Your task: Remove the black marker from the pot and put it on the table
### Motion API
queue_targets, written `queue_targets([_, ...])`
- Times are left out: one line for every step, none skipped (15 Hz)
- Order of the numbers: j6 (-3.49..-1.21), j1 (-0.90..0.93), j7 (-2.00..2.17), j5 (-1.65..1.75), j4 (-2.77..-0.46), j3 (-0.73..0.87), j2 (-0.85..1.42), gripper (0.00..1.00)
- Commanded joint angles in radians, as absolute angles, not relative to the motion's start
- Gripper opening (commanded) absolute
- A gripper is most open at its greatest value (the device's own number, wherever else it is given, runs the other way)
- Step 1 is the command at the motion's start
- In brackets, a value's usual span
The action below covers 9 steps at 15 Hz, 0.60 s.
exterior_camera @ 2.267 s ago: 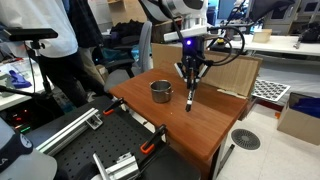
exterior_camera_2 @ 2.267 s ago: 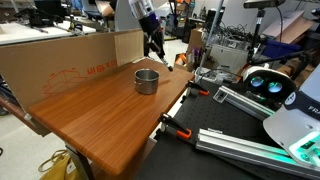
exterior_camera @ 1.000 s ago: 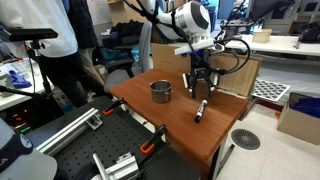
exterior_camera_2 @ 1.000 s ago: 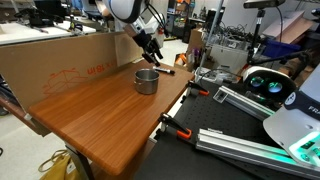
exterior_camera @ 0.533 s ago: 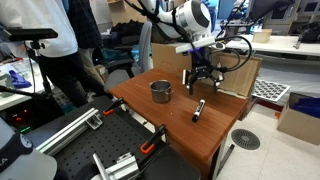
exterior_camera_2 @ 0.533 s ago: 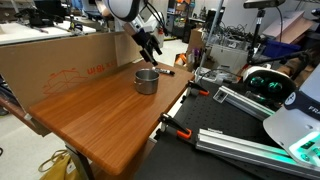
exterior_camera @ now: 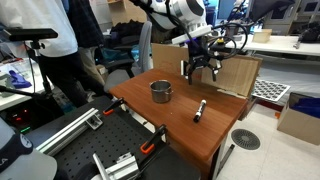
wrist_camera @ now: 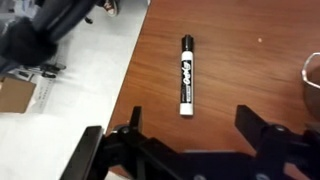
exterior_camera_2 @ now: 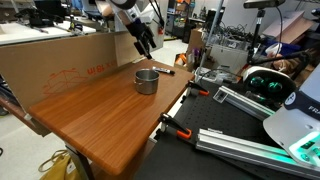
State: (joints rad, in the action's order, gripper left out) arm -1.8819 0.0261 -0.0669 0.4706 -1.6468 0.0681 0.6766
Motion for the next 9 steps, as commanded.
queue_targets([-2.071, 0.043, -0.018, 0.539, -1.869, 0.064, 0.487, 1.00])
queue_targets([-2.120, 0.047, -0.001, 0.553, -1.917, 0.064, 0.441, 1.00])
queue_targets([-2.173, 0.050, 0.021, 0.562, -1.976, 0.062, 0.385, 1.00])
queue_targets([-2.209, 0.050, 0.028, 0.566, -2.020, 0.060, 0.341, 1.00])
queue_targets([-2.249, 0.049, 0.043, 0.567, -2.075, 0.058, 0.286, 1.00])
queue_targets([-2.292, 0.042, 0.065, 0.548, -2.121, 0.056, 0.241, 1.00])
queue_targets([-2.186, 0.050, 0.022, 0.534, -2.001, 0.054, 0.336, 1.00])
queue_targets([-2.217, 0.048, 0.036, 0.534, -2.048, 0.053, 0.291, 1.00])
queue_targets([-2.235, 0.046, 0.042, 0.534, -2.081, 0.052, 0.262, 1.00])
